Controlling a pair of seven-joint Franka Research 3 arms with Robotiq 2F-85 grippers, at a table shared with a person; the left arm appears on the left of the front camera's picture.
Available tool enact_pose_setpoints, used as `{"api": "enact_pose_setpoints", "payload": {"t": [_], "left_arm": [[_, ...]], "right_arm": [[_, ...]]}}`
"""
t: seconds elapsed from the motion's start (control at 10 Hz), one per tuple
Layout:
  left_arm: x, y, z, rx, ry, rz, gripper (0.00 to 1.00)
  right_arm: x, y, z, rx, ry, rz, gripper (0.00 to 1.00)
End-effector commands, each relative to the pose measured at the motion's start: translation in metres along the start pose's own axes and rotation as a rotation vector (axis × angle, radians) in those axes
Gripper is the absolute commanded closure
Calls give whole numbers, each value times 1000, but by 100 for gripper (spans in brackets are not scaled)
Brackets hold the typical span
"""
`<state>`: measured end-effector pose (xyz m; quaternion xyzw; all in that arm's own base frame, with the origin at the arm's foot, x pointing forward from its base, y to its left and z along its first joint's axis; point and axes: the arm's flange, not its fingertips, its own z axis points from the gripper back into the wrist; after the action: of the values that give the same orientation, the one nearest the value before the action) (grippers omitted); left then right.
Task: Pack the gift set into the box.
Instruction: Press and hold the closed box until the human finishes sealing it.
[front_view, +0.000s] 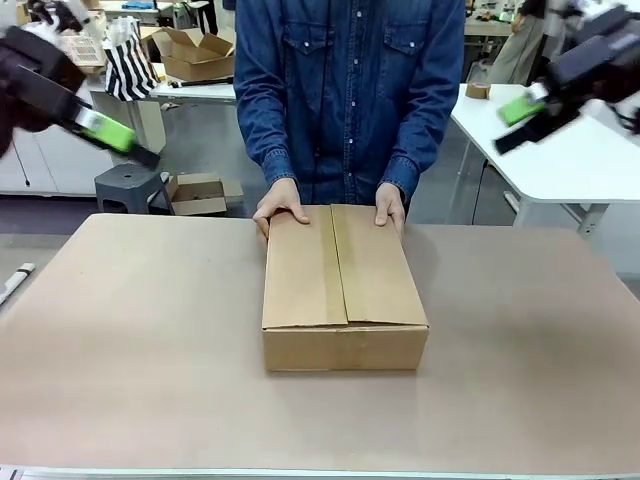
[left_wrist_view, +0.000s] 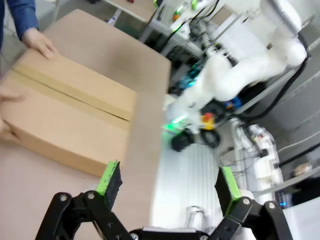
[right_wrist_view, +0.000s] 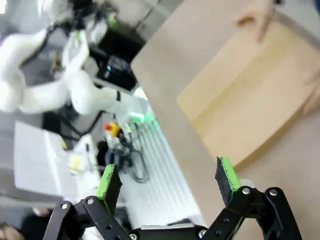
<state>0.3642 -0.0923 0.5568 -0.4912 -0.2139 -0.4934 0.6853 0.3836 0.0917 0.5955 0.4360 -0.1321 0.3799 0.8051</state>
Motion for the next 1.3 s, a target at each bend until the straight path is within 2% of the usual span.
{"api": "enact_pose_setpoints", "payload": {"t": [0.0, 0.1, 0.2, 0.3, 0.5, 0.6, 0.7, 0.8, 0.9, 1.0, 1.1, 1.2], "left_arm": [[-8, 25, -21, 126, -55, -337, 0], [-11, 32, -36, 240, -56, -451, 0], [-16, 40, -49, 280, -78, -528, 0], [-20, 46, -53, 271, -158, -534, 0], [-23, 55, -54, 185, -224, -517, 0], [-21, 62, -60, 161, -230, -489, 0], [-21, 64, -61, 109, -249, -471, 0], [-19, 59, -59, 44, -210, -418, 0], [-24, 58, -66, 163, -214, -483, 0], [-24, 58, -66, 163, -214, -483, 0], [-25, 61, -70, 100, -223, -457, 0], [-27, 74, -104, 206, -173, -607, 0]], "right_arm": [[8, -29, 2, 233, -40, 662, 0], [10, -36, -7, 269, -85, 765, 0], [11, -41, -13, 257, -183, 856, 0], [10, -44, -19, 100, -275, 851, 0], [4, -55, -48, -110, -321, 801, 0], [-2, -68, -61, -195, -301, 772, 0], [-9, -86, -70, -156, -290, 692, 0], [7, -64, -35, -122, -288, 771, 0], [7, -64, -35, -122, -288, 771, 0], [7, -64, -35, -122, -288, 771, 0], [-2, -74, -51, -142, -280, 744, 0], [-4, -93, -71, -104, -270, 825, 0]]}}
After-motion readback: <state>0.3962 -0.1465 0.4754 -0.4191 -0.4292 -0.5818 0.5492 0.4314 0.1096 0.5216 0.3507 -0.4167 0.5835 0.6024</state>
